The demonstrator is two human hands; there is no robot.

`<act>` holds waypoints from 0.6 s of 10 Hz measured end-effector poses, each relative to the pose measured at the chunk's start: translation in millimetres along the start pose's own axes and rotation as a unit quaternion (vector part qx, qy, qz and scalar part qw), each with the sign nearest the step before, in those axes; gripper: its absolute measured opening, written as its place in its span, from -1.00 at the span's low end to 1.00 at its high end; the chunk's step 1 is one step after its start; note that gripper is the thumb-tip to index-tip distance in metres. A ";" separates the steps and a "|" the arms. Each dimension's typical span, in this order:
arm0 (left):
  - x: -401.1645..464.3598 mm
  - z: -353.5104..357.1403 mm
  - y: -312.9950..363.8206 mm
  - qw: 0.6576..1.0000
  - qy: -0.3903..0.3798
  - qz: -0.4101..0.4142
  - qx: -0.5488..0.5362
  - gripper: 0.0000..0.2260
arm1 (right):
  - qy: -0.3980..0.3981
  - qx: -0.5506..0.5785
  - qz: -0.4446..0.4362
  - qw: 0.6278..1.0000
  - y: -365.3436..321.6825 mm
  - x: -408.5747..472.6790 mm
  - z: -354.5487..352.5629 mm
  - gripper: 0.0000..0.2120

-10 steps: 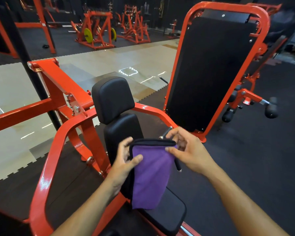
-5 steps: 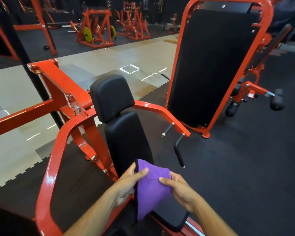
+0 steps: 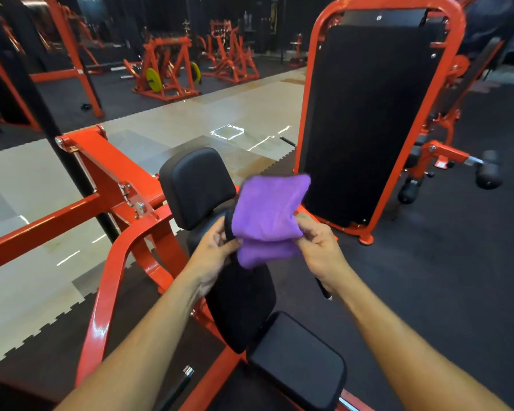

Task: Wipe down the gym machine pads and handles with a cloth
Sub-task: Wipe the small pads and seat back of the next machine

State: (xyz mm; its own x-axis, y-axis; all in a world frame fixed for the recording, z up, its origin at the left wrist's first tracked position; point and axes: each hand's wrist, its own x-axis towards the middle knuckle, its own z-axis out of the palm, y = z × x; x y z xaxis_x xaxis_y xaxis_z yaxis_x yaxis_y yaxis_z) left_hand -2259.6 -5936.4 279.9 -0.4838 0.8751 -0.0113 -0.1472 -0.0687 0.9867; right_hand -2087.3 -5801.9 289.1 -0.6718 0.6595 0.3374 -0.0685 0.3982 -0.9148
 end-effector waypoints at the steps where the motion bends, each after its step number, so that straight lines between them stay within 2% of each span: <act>1: 2.5 0.7 12.6 0.998 0.043 0.007 0.036 -0.68 | -0.013 -0.113 -0.103 0.988 -11.0 1.2 -3.8 -0.78; 2: 8.1 -14.0 4.6 0.981 0.091 -0.172 -0.001 -0.75 | -0.028 -0.243 -0.233 0.941 -17.2 -15.9 -7.5 -0.76; 3: 30.0 -37.1 -7.6 0.918 0.263 -0.281 -0.097 -0.69 | -0.009 -0.240 -0.230 0.943 -17.6 -17.5 -9.3 -0.70; 4: 0.8 -24.0 -5.0 0.998 -0.039 -0.047 -0.028 -0.72 | 0.021 -0.087 -0.004 0.996 -9.0 -13.1 -11.6 -0.63; 5: -4.4 -19.9 4.2 0.968 -0.038 0.126 0.216 -0.66 | -0.027 -0.036 0.083 0.995 -1.9 -12.0 -15.2 -0.71; 6: -6.4 -20.2 5.3 0.962 -0.053 0.139 0.231 -0.59 | -0.090 -0.019 0.104 0.990 7.2 -19.6 -19.3 -0.80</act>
State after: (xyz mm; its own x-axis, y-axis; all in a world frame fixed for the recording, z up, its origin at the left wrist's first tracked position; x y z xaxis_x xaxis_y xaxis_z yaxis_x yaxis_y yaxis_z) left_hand -2274.7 -5952.1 281.8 -0.3555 0.8991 0.2554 0.3861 -0.1076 0.9162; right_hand -2060.4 -5799.7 280.2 -0.7895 0.6065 0.0936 0.1105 0.2905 -0.9505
